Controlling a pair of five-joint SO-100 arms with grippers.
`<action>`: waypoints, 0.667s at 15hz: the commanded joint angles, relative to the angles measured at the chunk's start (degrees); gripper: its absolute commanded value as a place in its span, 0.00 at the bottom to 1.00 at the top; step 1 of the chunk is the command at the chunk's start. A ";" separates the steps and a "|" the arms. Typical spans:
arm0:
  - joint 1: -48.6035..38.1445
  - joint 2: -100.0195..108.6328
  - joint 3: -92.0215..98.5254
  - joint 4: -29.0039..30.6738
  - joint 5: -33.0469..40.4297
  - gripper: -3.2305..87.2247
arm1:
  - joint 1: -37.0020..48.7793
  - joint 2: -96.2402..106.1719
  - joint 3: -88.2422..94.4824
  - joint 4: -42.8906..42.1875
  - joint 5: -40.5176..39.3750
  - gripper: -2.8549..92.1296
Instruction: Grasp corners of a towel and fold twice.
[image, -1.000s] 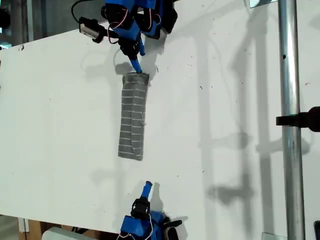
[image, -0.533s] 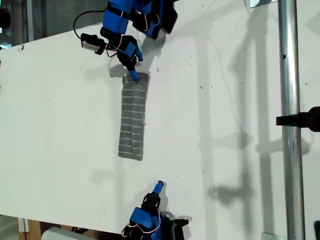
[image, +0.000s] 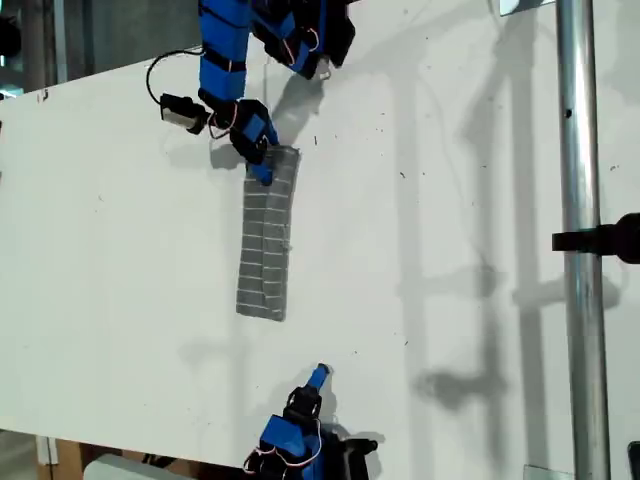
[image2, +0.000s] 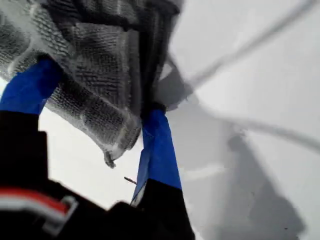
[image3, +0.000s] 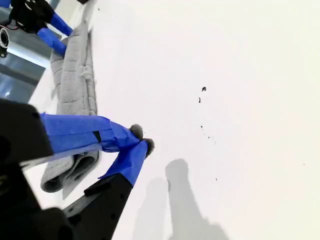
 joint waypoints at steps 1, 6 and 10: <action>-0.53 0.35 0.44 0.18 -0.70 0.01 | -4.75 -3.78 -3.08 -13.97 4.83 0.36; -0.97 0.35 0.44 0.18 -0.53 0.01 | -6.86 -7.73 -2.02 -26.10 8.61 0.03; -0.97 0.35 0.44 0.09 -0.44 0.01 | -11.43 28.39 -0.62 14.94 10.02 0.03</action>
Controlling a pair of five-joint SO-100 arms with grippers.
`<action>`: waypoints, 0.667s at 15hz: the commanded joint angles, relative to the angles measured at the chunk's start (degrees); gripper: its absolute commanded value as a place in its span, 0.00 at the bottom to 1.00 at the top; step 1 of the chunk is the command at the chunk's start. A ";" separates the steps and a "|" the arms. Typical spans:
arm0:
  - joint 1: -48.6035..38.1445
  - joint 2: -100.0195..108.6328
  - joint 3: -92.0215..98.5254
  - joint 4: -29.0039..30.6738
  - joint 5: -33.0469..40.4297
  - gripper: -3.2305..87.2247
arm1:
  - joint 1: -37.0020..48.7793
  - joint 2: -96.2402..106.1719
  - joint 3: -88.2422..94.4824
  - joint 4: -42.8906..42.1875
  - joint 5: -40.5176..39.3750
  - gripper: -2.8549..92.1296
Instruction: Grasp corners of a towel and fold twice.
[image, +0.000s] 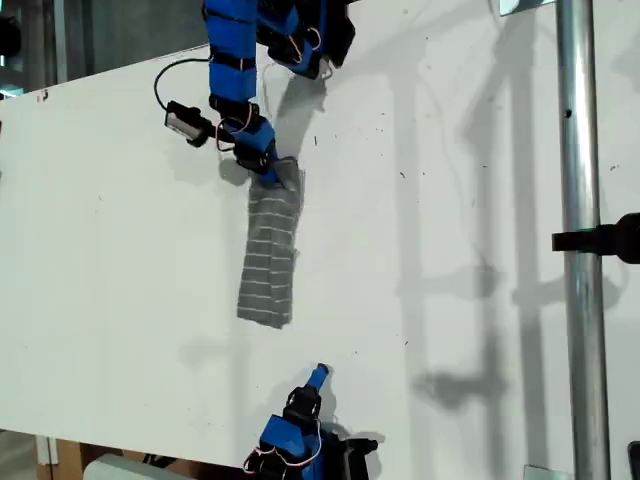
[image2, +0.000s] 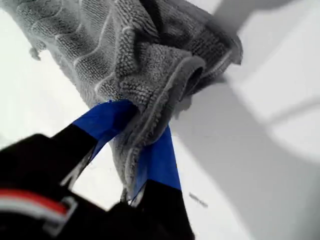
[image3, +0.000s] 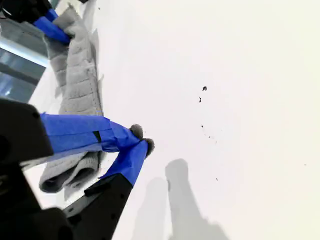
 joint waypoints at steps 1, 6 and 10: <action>-0.70 0.26 0.44 0.09 -0.35 0.01 | -3.16 29.53 -0.88 29.97 3.52 0.03; -0.79 0.26 0.35 -0.26 0.09 0.01 | -13.62 39.46 -8.53 39.38 8.88 0.03; -0.70 0.26 0.35 -0.18 0.09 0.01 | -11.69 2.37 -19.07 6.86 -0.79 0.03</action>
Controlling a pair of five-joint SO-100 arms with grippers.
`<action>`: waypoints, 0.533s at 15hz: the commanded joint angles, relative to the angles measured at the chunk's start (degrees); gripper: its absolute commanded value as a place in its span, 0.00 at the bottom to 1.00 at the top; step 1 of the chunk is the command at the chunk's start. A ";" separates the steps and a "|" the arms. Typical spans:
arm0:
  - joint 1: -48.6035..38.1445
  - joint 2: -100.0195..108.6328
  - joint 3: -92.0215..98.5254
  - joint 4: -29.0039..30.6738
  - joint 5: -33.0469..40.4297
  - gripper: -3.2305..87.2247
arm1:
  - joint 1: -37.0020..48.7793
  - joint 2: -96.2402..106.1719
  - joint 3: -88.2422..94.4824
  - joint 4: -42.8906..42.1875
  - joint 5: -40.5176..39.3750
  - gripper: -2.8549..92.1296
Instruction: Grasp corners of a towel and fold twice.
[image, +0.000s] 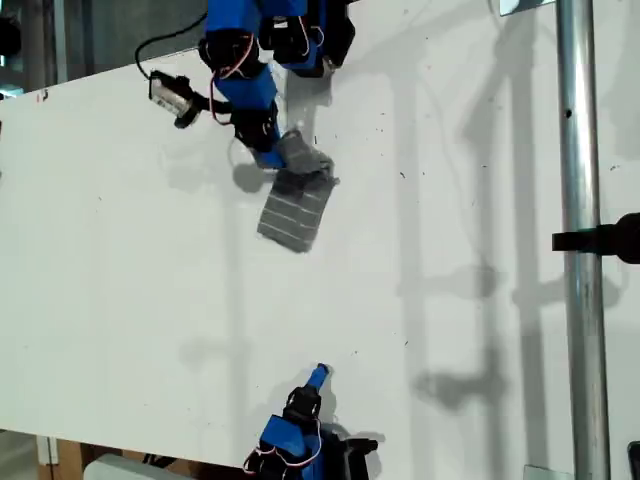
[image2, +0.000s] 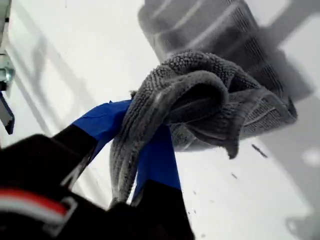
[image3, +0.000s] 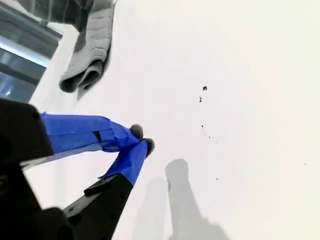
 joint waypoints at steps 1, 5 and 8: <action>-0.70 0.26 0.35 -0.18 0.09 0.01 | 1.14 -17.14 -6.06 -15.29 -2.64 0.03; -0.88 0.26 0.35 -0.18 0.00 0.01 | 1.49 -32.17 -7.73 -30.23 -3.08 0.12; -0.88 0.26 0.35 -0.18 0.00 0.01 | 5.45 -29.36 -11.07 -34.72 -11.95 0.29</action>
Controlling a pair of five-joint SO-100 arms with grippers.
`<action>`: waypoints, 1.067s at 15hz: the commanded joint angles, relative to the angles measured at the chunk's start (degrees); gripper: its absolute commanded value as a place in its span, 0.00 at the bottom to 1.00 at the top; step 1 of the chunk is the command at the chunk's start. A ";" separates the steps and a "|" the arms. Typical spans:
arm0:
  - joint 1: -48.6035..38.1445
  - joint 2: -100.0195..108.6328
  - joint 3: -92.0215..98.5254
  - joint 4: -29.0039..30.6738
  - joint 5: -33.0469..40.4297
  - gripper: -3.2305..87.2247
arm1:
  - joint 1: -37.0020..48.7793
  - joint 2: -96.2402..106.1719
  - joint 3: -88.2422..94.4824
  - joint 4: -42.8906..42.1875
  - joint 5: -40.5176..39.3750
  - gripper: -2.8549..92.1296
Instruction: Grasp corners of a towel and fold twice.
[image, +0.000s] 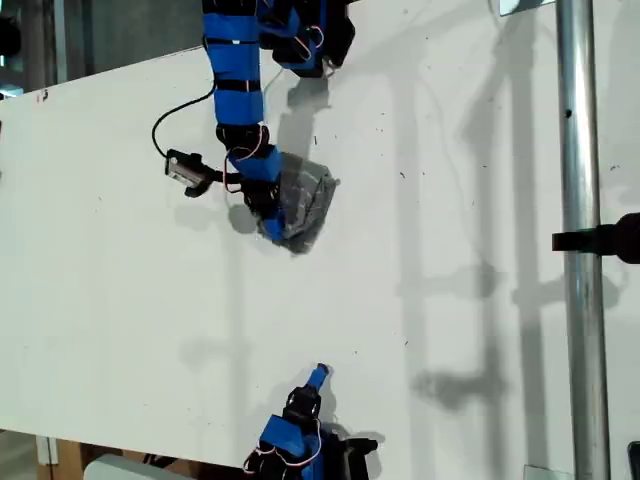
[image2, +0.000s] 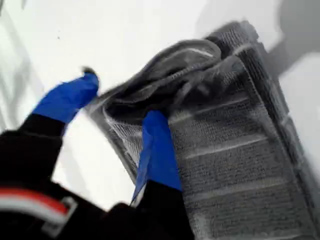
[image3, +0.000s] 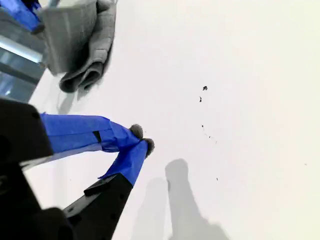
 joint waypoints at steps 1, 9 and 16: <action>-0.88 0.26 0.35 -0.18 0.00 0.01 | 5.10 6.59 -5.89 -2.55 -4.39 0.22; -1.76 0.18 0.44 2.37 -5.01 0.03 | 10.63 69.96 29.18 32.96 1.32 0.03; 1.14 0.09 0.44 2.46 21.01 0.03 | 3.08 85.96 43.77 55.99 15.38 0.08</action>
